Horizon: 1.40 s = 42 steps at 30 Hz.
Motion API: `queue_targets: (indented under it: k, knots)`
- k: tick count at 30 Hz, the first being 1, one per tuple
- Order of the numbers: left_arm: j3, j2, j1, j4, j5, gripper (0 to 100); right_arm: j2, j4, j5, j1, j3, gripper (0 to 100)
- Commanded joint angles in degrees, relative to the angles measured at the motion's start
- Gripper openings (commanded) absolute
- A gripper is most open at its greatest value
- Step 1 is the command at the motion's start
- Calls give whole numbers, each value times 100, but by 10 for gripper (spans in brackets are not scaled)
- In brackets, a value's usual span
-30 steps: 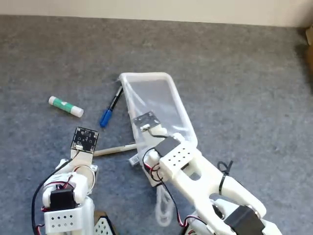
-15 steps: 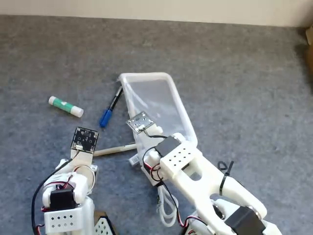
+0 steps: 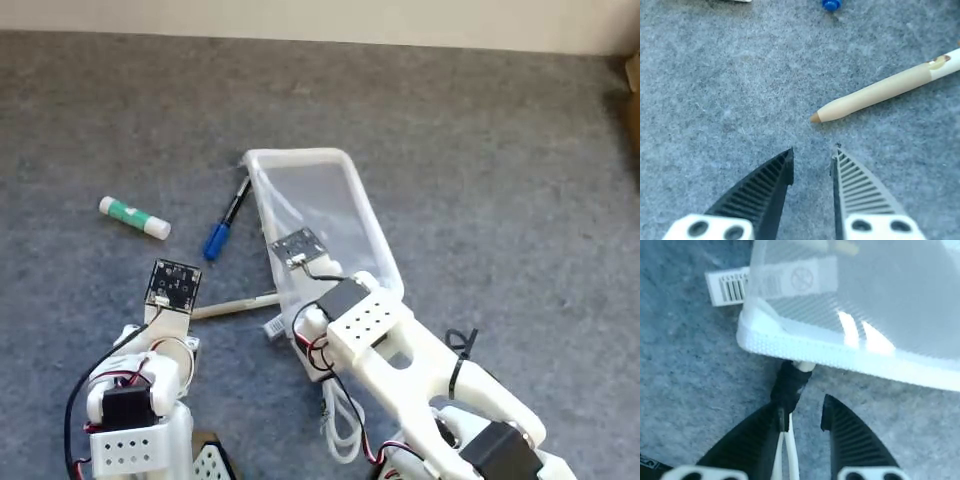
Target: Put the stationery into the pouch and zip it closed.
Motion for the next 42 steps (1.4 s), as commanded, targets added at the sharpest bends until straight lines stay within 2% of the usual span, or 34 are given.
queue_targets:
  k: [1, 9, 13, 20, 42]
  knots:
    - [127, -40, -75, 18, 62, 133, -312, 101, -79, -101, -312, 120]
    - [127, -40, -75, 18, 62, 133, -312, 75, -299, -435, -312, 120]
    - [127, -40, -75, 18, 62, 133, -233, -268, -580, -505, -207, 120]
    - [127, -40, -75, 18, 62, 133, -233, -1086, -580, -505, 488, 120]
    - [127, -40, -75, 18, 62, 133, -224, -1130, -580, -479, 743, 80]
